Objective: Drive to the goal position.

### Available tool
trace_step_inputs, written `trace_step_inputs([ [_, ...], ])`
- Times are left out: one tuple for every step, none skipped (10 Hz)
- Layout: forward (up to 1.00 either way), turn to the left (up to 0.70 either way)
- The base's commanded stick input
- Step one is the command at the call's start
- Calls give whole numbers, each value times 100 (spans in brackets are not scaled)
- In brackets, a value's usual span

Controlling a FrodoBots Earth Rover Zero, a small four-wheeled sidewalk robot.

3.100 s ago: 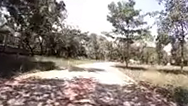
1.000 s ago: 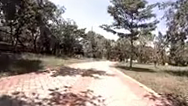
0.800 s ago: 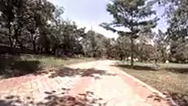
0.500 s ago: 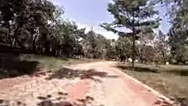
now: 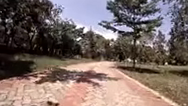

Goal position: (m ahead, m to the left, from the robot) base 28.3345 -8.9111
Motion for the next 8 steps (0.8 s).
trace_step_inputs([
  [70, 0],
  [70, 0],
  [70, 0],
  [70, 0],
  [70, 0],
  [70, 0],
  [70, 0],
  [70, 0],
])
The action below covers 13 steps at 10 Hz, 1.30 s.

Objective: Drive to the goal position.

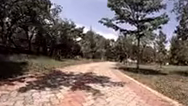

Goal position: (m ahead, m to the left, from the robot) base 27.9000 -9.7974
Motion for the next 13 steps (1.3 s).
trace_step_inputs([
  [70, 0],
  [70, 0],
  [70, 0],
  [70, 0],
  [70, 0],
  [70, -8],
  [70, -20],
  [70, -27],
  [70, -33],
  [70, -35],
  [70, -35],
  [70, -8],
  [70, -2],
])
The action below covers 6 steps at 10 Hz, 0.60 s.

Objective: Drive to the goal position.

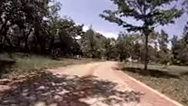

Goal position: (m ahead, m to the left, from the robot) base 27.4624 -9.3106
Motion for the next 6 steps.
trace_step_inputs([
  [70, 0],
  [70, 0],
  [70, 0],
  [70, 0],
  [70, 0],
  [70, 0],
])
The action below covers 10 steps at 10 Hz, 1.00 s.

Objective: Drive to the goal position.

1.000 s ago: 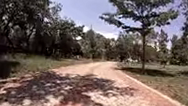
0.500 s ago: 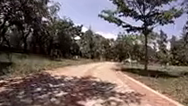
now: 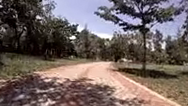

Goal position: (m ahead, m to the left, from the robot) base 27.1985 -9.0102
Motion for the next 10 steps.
trace_step_inputs([
  [70, 0],
  [70, 0],
  [70, 0],
  [70, 0],
  [70, 0],
  [70, 0],
  [70, 0],
  [70, 0],
  [70, 0],
  [70, 0],
])
